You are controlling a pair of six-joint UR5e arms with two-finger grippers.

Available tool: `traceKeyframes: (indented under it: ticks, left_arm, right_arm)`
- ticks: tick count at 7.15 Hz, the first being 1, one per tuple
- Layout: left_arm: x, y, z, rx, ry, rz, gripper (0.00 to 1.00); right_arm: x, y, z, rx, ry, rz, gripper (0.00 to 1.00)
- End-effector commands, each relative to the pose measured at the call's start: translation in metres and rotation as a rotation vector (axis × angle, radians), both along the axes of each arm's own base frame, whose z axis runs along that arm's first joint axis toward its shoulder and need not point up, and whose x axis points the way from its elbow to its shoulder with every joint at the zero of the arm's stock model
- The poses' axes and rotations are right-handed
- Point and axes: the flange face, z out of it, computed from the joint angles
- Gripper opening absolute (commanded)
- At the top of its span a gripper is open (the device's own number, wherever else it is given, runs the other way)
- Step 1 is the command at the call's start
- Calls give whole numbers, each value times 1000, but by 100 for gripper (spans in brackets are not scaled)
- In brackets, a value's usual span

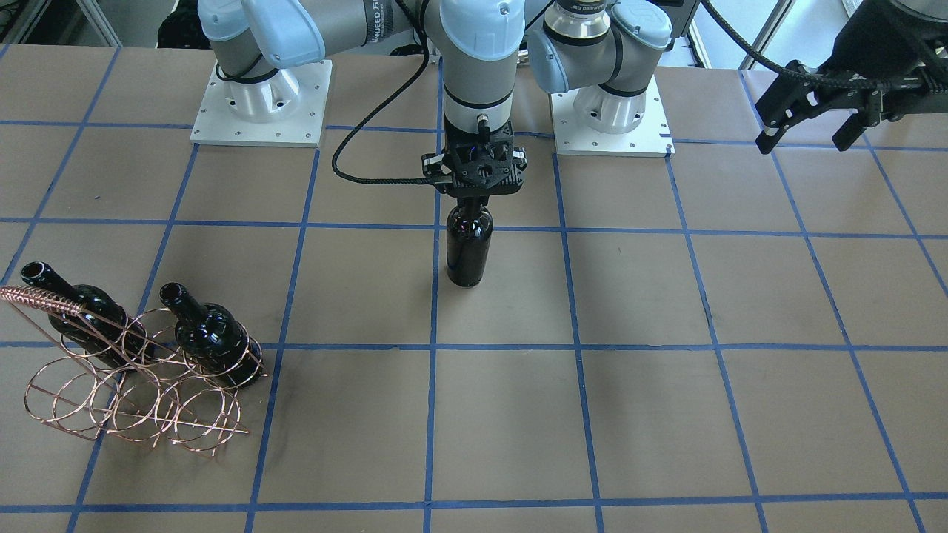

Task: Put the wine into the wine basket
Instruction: 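Lift the bottle with the right gripper and carry it to the rack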

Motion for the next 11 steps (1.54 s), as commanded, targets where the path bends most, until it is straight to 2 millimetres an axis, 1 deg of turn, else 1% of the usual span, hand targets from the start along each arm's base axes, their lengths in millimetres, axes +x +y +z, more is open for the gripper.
traceKeyframes:
  ticks: [1,2,3,4,5,6,7,8,9,10,11]
  left_arm:
    - [0,0,0,-1,1,0,100]
    - [0,0,0,-2,4,0,100]
    - [-3,0,0,-3,7,-5,100]
    - [-6,-1,-2,-1,11,4,100]
    - [-10,-1,-2,-6,18,0,100]
    - [-30,-1,-2,-7,17,1,100]
    - [-72,-4,-5,-8,19,63,100]
    - [-120,-7,-11,-22,13,78,100]
    - [-155,-7,-18,-24,13,75,100]
    - [-177,-5,-23,-11,13,61,100]
    - [-186,-3,-23,-11,10,35,100]
  right_arm:
    - [-8,-9,10,-22,-10,21,0]
    - [-21,-22,20,-40,-4,38,0]
    - [-32,-33,38,-63,-12,40,0]
    - [-50,-40,56,-70,-11,55,0]
    - [-77,-42,74,-70,1,77,0]
    - [-108,-38,86,-30,51,97,0]
    - [-142,-32,105,-15,103,146,0]
    - [-176,-35,119,-9,94,131,0]
    - [-204,-42,129,-24,81,119,0]
    - [-222,-42,134,-17,83,107,0]
    - [-238,-39,143,-19,87,87,0]
